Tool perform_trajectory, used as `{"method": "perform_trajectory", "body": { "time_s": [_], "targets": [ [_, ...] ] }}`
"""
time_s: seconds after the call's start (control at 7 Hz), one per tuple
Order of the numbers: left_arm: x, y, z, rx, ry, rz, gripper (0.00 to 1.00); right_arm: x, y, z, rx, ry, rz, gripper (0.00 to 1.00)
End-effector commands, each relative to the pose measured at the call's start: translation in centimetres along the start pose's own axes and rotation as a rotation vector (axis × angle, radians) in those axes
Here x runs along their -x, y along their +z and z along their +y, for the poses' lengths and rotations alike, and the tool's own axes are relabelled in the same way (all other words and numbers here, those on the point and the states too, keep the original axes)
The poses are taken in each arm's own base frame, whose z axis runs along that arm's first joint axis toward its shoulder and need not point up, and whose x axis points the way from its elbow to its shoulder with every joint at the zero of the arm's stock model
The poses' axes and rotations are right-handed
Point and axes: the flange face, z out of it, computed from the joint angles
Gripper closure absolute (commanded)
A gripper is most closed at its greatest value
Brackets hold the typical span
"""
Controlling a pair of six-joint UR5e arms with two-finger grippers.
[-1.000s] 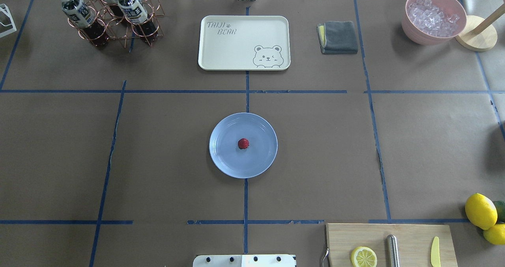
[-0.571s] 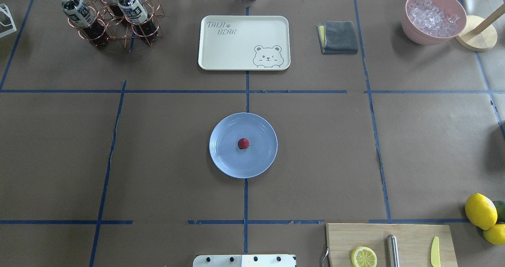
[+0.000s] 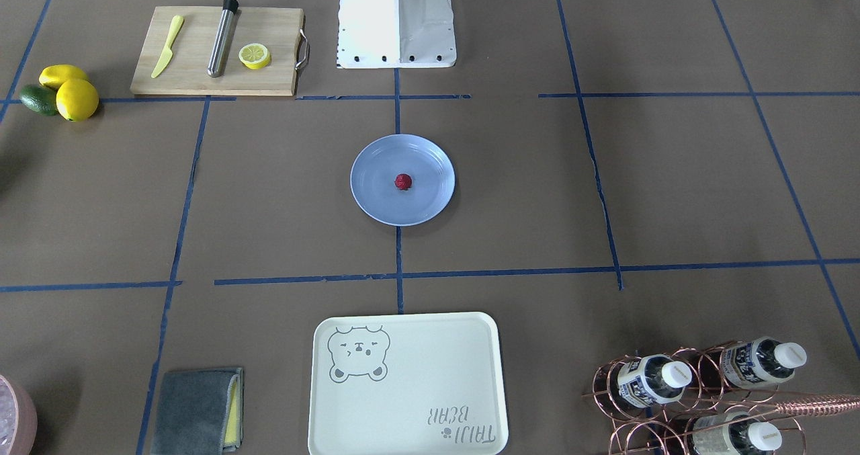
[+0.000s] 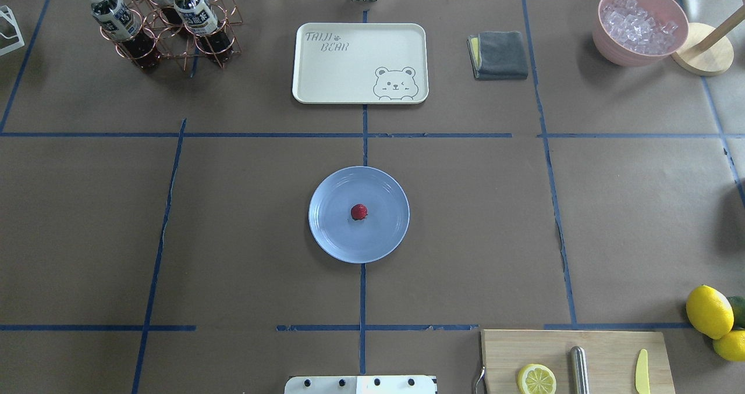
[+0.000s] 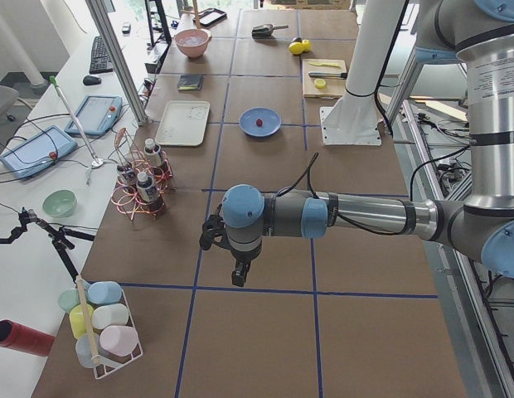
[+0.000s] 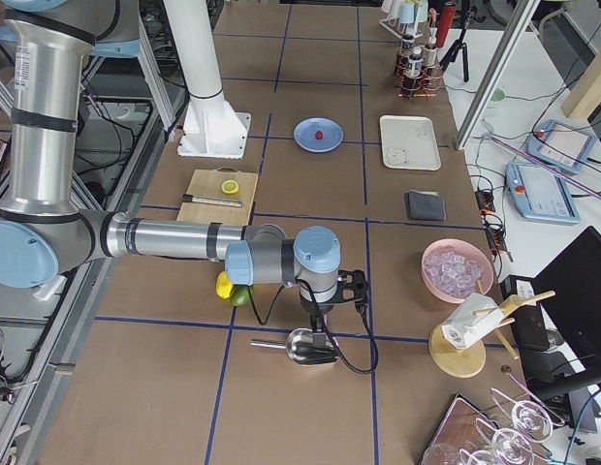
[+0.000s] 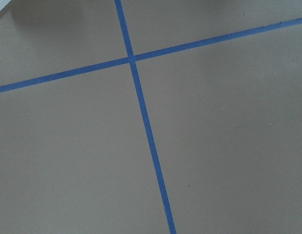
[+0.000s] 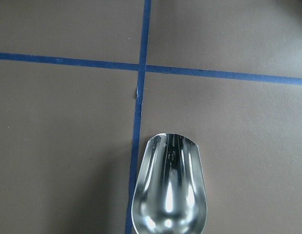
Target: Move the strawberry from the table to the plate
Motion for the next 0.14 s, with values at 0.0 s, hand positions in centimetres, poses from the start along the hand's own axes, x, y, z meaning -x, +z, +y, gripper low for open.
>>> {"method": "perform_trajectory", "body": {
  "time_s": [0.0],
  "targets": [
    [0.0, 0.0, 0.0, 0.0, -0.001, 0.0, 0.0, -0.06, 0.01, 0.01, 0.0, -0.004, 0.001, 0.0]
  ]
}}
